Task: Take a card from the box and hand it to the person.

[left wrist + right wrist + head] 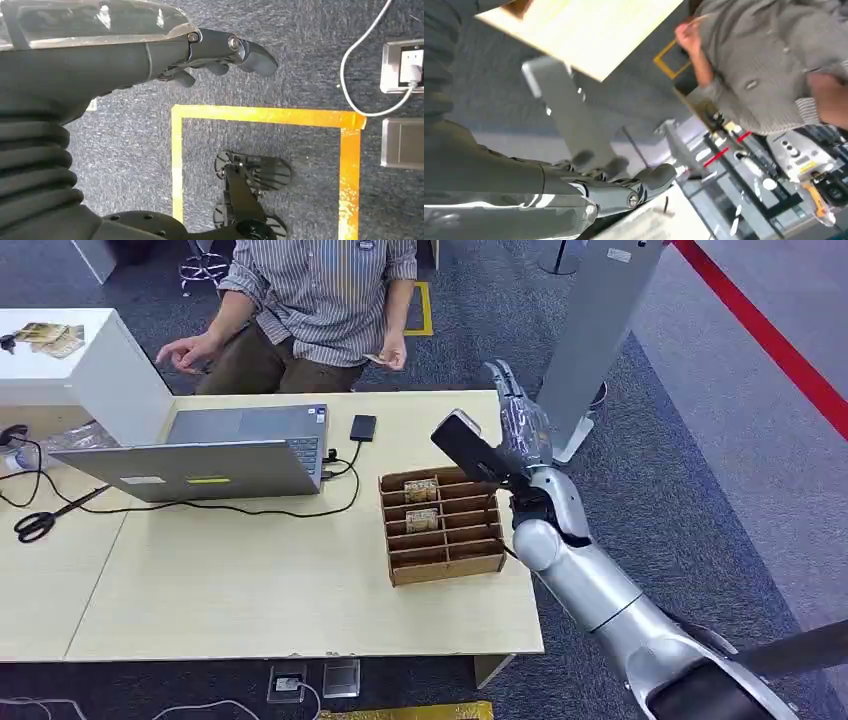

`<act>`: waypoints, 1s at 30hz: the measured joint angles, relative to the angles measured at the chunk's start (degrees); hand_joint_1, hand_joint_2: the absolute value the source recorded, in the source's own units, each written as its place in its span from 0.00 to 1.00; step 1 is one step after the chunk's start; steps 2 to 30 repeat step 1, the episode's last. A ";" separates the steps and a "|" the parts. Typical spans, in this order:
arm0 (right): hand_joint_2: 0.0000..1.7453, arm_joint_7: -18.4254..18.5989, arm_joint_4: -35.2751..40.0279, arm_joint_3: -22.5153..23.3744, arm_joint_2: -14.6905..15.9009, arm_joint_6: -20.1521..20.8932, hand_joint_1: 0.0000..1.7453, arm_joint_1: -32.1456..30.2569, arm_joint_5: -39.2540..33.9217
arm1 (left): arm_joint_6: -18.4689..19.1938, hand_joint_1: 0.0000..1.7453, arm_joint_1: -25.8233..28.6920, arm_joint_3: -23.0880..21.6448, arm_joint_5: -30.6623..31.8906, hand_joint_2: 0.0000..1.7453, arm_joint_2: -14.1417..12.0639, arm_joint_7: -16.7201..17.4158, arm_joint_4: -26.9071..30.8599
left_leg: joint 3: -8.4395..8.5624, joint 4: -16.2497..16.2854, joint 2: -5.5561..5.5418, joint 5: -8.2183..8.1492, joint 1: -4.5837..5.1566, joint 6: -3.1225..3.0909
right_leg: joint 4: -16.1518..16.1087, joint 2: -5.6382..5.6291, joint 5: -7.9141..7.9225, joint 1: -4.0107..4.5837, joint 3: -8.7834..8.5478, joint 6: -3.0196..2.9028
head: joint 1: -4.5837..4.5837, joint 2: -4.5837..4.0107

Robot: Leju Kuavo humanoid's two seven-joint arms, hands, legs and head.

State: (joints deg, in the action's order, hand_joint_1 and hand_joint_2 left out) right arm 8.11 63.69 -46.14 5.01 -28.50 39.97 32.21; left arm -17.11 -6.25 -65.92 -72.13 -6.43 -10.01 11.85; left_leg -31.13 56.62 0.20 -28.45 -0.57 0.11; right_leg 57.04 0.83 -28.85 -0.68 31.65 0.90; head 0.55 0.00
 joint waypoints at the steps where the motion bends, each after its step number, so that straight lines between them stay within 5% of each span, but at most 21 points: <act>1: 1.00 -1.00 0.59 0.07 0.04 0.28 0.00 -0.47 -2.73 | -0.15 0.00 0.01 0.00 -0.18 0.00 0.00 0.00 0.00 | 0.00 0.00 0.01 0.00 0.00 0.00 | 0.00 0.00 0.00 0.00 0.00 0.00 | 0.00 0.00; 30: 1.00 -1.00 0.59 0.07 0.04 0.28 0.00 -0.47 -2.73 | -0.15 0.00 0.01 0.00 -0.18 0.00 0.00 0.00 0.00 | 0.00 0.00 0.01 0.00 0.00 0.00 | 0.00 0.00 0.00 0.00 0.00 0.00 | 0.00 0.00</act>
